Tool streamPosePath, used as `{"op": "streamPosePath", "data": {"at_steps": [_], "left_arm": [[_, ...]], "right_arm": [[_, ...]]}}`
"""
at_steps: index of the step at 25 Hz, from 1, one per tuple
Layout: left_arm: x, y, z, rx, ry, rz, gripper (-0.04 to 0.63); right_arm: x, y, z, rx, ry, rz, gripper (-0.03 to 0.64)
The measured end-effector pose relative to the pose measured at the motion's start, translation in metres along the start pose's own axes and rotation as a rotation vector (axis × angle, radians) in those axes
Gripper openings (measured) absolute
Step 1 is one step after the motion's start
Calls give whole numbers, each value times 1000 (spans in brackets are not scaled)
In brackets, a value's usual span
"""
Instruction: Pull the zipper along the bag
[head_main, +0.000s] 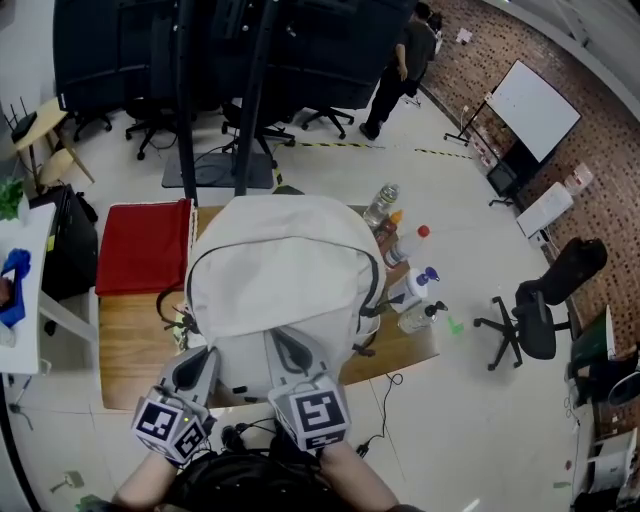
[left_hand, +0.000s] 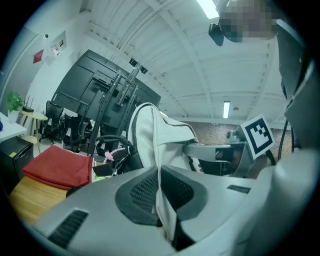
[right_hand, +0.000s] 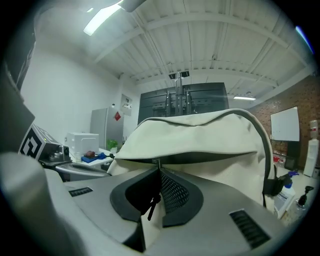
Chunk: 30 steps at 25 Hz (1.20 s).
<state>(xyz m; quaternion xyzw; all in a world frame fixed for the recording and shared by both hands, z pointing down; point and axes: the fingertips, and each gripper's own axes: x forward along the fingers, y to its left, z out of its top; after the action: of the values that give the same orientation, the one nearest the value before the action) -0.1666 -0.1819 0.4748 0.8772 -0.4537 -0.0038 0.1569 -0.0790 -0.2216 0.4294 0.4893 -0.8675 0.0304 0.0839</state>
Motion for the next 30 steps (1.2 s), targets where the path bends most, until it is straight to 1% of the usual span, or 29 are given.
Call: {"op": "streamPosePath", "data": {"at_steps": [3, 7, 12, 17, 25, 30], "left_arm": [[2, 1, -1, -10, 0, 10, 25], [2, -1, -2, -4, 1, 18, 25], [3, -2, -1, 5, 5, 28, 25], [5, -3, 0, 7, 5, 45, 25], [7, -5, 0, 4, 5, 63, 25], [9, -7, 0, 4, 0, 72, 25]], "right_arm": [[-5, -15, -1, 12, -7, -32, 32], [-16, -45, -6, 33, -13, -84, 32], [-23, -60, -3, 15, -20, -112, 33], [-31, -78, -2, 40, -36, -139, 34], [-45, -113, 2, 13, -45, -206, 34], [-49, -121, 9, -13, -47, -213, 34]]}}
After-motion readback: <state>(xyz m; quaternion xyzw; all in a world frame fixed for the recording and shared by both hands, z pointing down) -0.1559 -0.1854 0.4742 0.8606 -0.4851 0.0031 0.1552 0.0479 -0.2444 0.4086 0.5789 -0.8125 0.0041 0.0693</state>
